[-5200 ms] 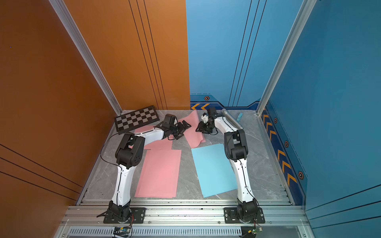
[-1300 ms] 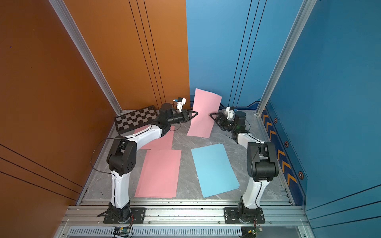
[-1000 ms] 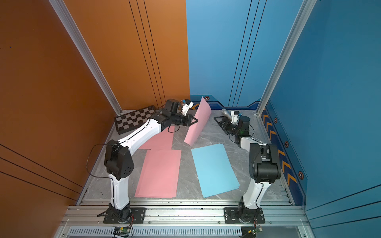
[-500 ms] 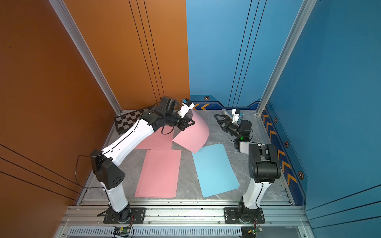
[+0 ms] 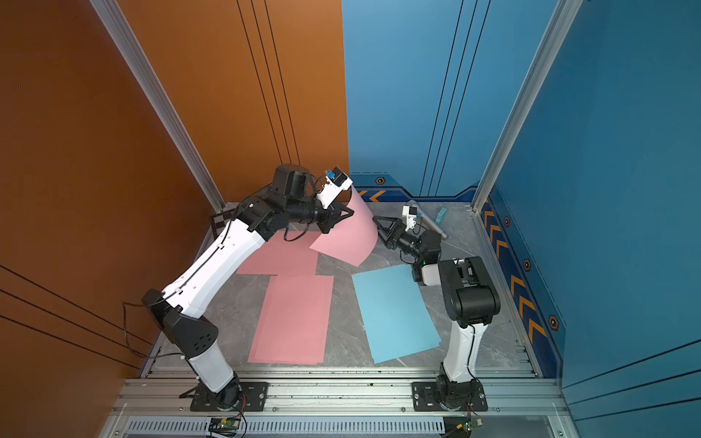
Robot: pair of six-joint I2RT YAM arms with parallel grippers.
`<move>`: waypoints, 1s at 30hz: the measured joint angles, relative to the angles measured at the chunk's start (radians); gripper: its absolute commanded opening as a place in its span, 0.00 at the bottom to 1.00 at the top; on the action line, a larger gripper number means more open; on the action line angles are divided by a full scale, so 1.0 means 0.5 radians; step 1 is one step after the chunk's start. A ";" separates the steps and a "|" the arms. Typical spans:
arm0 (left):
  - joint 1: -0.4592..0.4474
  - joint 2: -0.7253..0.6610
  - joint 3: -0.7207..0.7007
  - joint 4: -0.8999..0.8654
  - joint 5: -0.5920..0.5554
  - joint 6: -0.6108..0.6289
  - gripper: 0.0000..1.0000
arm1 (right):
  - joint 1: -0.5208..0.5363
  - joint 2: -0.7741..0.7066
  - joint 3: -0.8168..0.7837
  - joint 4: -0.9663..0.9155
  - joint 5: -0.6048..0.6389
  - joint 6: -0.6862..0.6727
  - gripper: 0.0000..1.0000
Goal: Sort the scattered colored papers by color
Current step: Pick up the colored paper from the center of the board.
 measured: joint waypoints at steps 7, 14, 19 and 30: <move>0.129 0.000 0.000 -0.015 0.073 -0.027 0.00 | 0.054 0.000 0.095 0.027 -0.001 0.139 0.98; 0.242 0.001 0.000 -0.020 0.224 -0.104 0.00 | 0.069 0.004 0.150 0.036 -0.001 0.242 0.96; 0.253 0.001 -0.014 -0.018 0.267 -0.140 0.00 | 0.075 0.004 0.185 0.036 -0.002 0.272 0.90; 0.301 0.006 -0.146 -0.018 0.309 -0.214 0.00 | 0.038 0.004 0.198 0.036 -0.018 0.240 0.74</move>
